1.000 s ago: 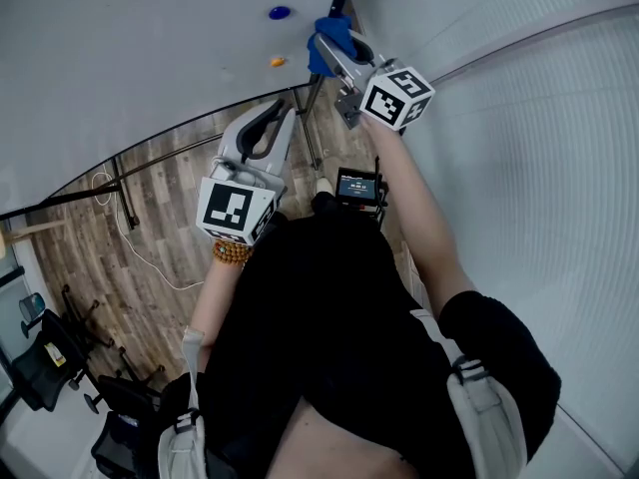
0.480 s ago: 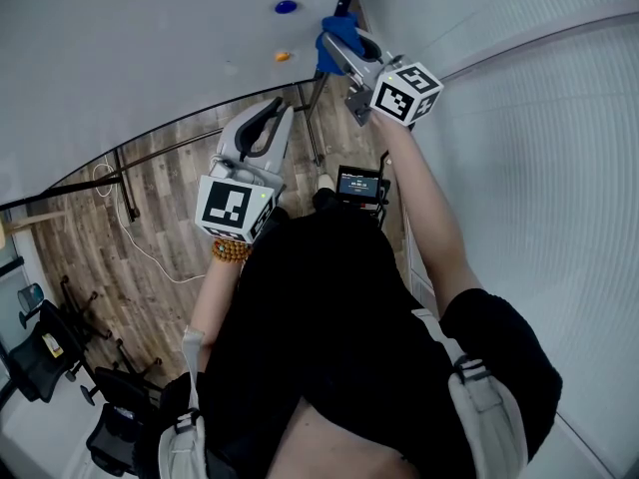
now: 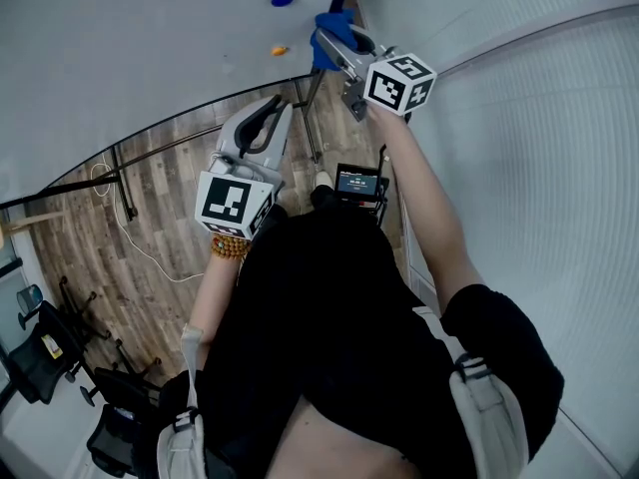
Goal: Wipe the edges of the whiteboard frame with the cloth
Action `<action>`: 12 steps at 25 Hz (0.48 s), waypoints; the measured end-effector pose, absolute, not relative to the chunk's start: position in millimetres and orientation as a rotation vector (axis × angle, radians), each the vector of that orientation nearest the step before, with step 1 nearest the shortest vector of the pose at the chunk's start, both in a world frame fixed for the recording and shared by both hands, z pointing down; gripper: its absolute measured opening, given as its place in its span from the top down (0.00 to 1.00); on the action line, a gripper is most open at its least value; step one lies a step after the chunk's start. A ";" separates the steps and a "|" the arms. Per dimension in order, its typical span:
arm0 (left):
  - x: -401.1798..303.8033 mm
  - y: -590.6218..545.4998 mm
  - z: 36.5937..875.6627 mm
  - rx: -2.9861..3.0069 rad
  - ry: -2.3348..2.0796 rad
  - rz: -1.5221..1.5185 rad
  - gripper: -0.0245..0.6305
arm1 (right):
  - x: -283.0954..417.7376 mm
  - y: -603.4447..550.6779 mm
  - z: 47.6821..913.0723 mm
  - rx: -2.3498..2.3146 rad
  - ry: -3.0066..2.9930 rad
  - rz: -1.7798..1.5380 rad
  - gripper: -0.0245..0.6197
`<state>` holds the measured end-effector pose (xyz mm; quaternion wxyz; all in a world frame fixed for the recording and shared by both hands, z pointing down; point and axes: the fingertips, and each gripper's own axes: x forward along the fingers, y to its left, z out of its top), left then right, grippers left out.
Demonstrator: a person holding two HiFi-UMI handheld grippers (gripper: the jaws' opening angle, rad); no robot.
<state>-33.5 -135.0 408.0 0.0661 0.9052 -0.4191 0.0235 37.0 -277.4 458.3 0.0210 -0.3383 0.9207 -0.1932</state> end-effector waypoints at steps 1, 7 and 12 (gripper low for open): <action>-32.5 -134.7 410.1 2.730 -1.261 0.072 0.73 | 36.3 -277.9 460.9 -1.053 2.864 -0.599 0.78; -26.8 -138.0 427.4 2.721 -1.252 0.087 0.73 | 26.4 -281.6 492.8 -1.015 2.946 -0.656 0.78; -31.8 -136.3 426.1 2.708 -1.274 0.101 0.73 | 17.0 -286.0 522.1 -1.007 2.965 -0.711 0.78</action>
